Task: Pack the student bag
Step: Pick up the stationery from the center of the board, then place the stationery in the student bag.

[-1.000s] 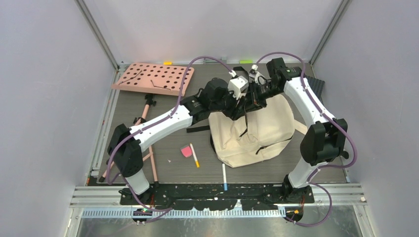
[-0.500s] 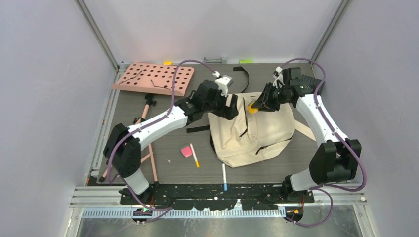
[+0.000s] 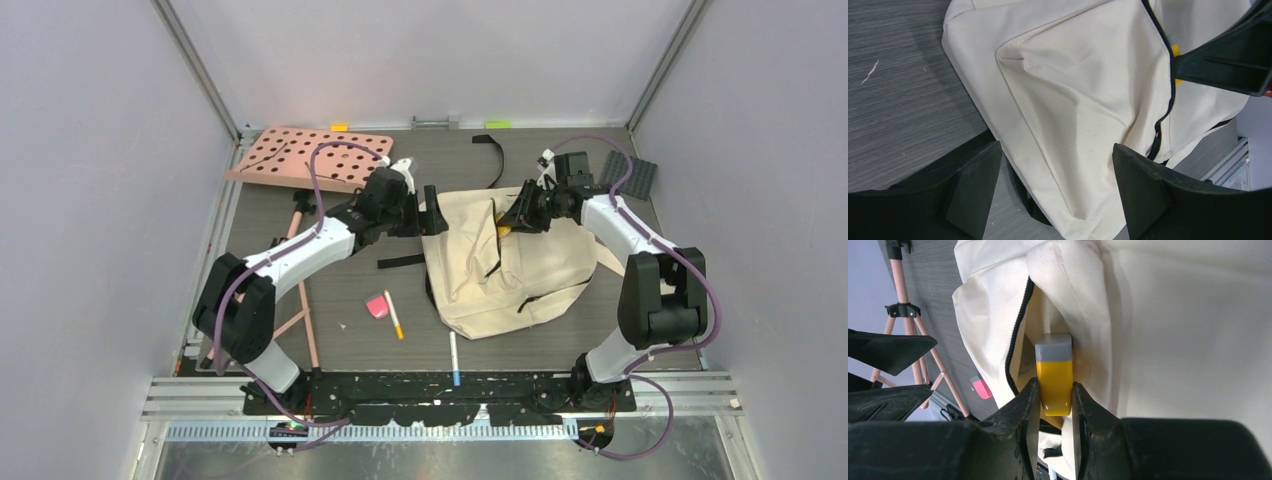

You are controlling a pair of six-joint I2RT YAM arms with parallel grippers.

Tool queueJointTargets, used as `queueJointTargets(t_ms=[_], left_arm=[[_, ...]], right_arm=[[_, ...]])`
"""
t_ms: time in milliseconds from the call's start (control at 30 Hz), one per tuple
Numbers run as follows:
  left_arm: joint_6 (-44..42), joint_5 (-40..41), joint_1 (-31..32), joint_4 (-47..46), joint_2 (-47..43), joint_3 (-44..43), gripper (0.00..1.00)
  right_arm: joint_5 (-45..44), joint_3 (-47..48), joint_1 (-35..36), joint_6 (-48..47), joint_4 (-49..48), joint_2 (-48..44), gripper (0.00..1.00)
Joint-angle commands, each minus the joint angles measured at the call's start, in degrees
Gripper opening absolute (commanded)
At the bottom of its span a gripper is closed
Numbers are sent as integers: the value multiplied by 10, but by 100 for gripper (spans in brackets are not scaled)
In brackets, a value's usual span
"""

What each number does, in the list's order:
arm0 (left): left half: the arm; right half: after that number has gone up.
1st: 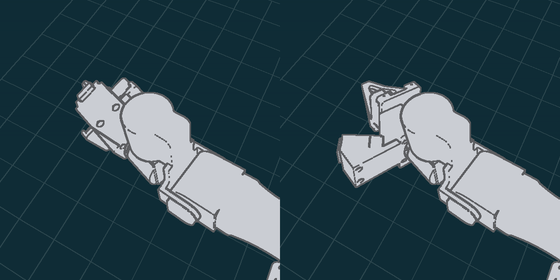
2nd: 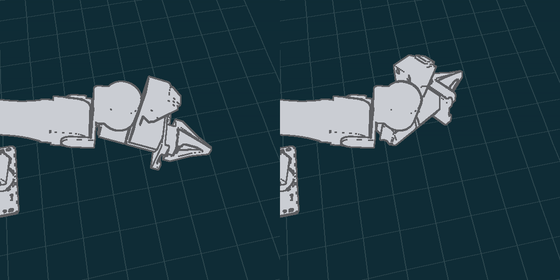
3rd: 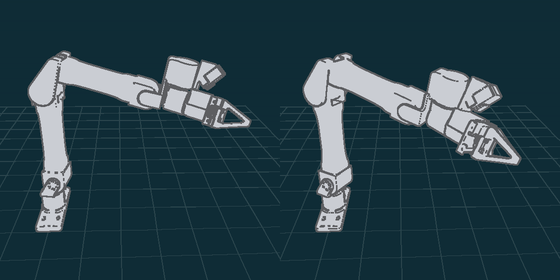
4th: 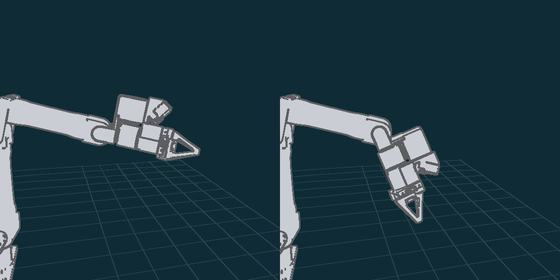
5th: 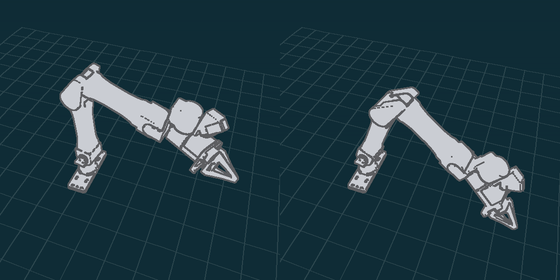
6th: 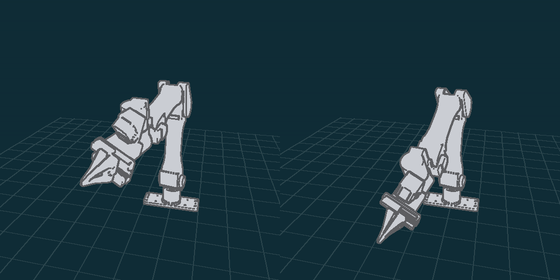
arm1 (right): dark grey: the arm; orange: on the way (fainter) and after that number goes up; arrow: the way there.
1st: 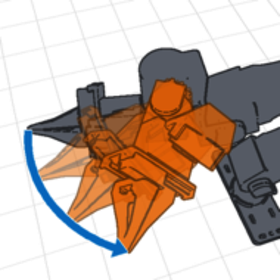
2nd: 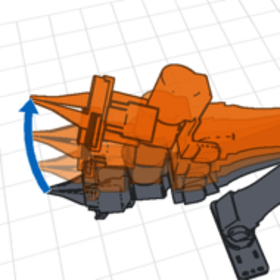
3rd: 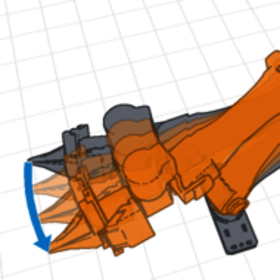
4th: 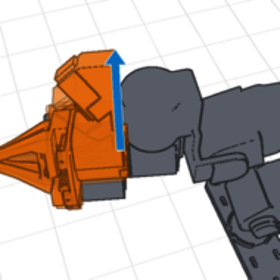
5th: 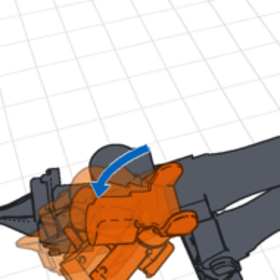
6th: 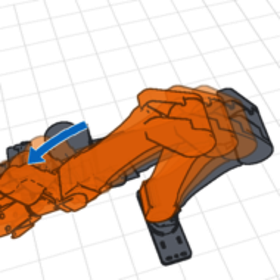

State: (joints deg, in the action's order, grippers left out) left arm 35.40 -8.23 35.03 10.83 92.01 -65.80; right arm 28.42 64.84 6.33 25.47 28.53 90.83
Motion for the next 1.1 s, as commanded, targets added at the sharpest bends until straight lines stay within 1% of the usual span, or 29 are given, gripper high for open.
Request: queueJointTargets(t_ms=[0,33,67,100,133,167,200,267,333,700,733,767,833,900,1067], left_arm=[[12,-4,-1,-36,-39,5,83],[11,-3,0,-35,-40,7,83],[10,-2,-1,-35,-42,9,83],[9,1,-1,-33,-44,10,83],[7,2,-1,-30,-46,10,83],[3,5,-1,-24,-47,10,83],[-1,8,-1,-19,-48,9,83],[-10,12,0,-6,-52,9,83],[-17,17,0,5,-58,13,83],[-26,27,-1,42,-96,50,83],[-25,28,0,43,-99,54,83],[-24,29,-1,44,-100,57,83],[-23,28,0,49,-102,60,83],[-24,28,-1,55,-103,62,83],[-34,30,-1,76,-107,68,83]], right_arm=[[49,0,19,-2,-67,17,5],[50,0,20,-2,-65,22,7],[46,-1,20,-2,-64,23,14],[41,-5,20,-3,-62,20,18],[26,-7,20,-4,-61,17,28],[17,-11,20,-7,-55,10,32],[0,-13,20,-8,-53,6,40],[-17,-18,19,-12,-47,-4,45],[-31,-19,19,-17,-41,-9,48],[-82,-8,19,-34,-20,-29,49],[-79,-7,18,-38,-21,-25,48],[-65,-7,19,-40,-22,-22,42],[-37,-1,19,-50,-20,-6,35],[-12,8,19,-58,-19,12,30],[32,27,24,-65,-26,48,24]])
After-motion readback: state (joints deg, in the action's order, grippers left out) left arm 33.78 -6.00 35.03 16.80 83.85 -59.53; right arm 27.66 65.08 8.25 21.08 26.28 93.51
